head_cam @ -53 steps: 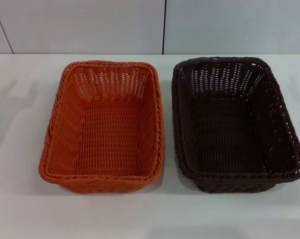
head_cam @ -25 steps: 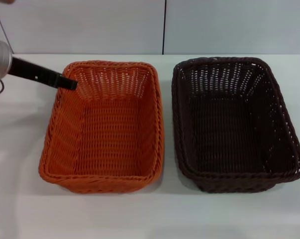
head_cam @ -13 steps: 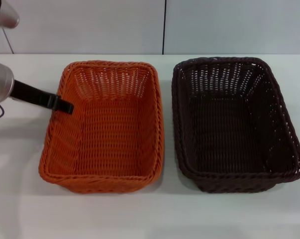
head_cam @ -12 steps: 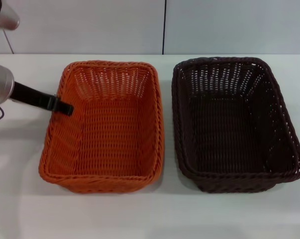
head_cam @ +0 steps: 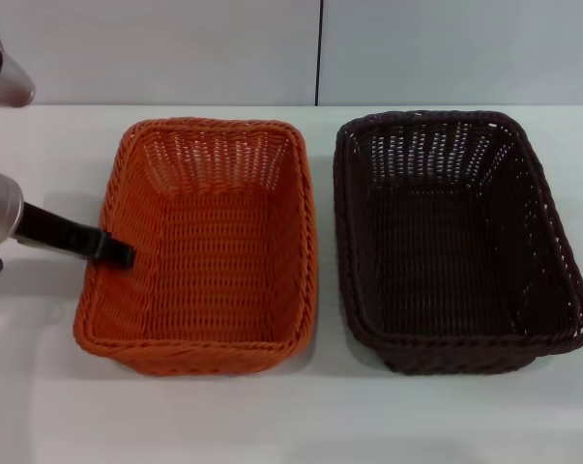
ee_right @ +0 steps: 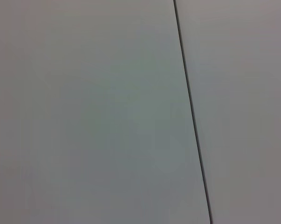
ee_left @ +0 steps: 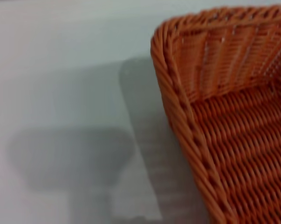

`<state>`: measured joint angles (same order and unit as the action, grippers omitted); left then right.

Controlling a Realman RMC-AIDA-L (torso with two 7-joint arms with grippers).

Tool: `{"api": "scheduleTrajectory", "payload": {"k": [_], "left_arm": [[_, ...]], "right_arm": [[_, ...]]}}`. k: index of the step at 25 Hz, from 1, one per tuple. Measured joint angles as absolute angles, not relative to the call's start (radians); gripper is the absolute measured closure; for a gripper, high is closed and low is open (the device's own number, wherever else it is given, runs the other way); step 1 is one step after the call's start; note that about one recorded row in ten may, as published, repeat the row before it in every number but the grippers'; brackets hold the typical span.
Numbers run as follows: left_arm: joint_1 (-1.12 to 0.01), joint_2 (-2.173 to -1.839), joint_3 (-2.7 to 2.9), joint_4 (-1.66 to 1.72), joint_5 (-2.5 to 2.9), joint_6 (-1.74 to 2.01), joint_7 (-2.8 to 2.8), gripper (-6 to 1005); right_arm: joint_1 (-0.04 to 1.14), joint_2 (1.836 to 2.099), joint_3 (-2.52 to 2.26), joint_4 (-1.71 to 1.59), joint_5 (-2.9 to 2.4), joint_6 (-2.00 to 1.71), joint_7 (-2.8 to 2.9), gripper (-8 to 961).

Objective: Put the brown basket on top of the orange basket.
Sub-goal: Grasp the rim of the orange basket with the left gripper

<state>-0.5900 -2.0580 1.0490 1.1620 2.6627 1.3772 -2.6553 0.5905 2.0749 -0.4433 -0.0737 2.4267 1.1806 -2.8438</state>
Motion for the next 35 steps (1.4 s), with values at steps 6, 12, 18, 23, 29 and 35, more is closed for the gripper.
{"api": "scheduleTrajectory", "payload": {"k": [6, 12, 18, 23, 29, 35], "left_arm": [[-0.59, -2.06, 1.071, 1.146, 2.663, 1.362, -2.648, 380], [-0.58, -2.06, 1.091, 1.169, 2.667, 1.348, -2.648, 584], [-0.583, -2.057, 1.09, 1.181, 2.669, 1.357, -2.648, 713], [-0.585, -2.055, 1.082, 1.198, 2.667, 1.36, -2.637, 757], [-0.583, -2.053, 1.075, 1.218, 2.666, 1.369, -2.626, 809], [-0.581, -2.052, 1.016, 1.294, 2.666, 1.405, -2.527, 822]], "right_arm": [[0.594, 2.074, -0.443, -0.081, 2.427, 1.169, -2.844, 237], [0.595, 2.074, -0.442, -0.085, 2.427, 1.152, -2.844, 236], [0.595, 2.074, -0.442, -0.089, 2.427, 1.149, -2.844, 236], [0.595, 2.074, -0.442, -0.096, 2.427, 1.144, -2.844, 236], [0.596, 2.074, -0.442, -0.097, 2.439, 1.139, -2.844, 236], [0.597, 2.074, -0.442, -0.097, 2.44, 1.137, -2.844, 236]]}}
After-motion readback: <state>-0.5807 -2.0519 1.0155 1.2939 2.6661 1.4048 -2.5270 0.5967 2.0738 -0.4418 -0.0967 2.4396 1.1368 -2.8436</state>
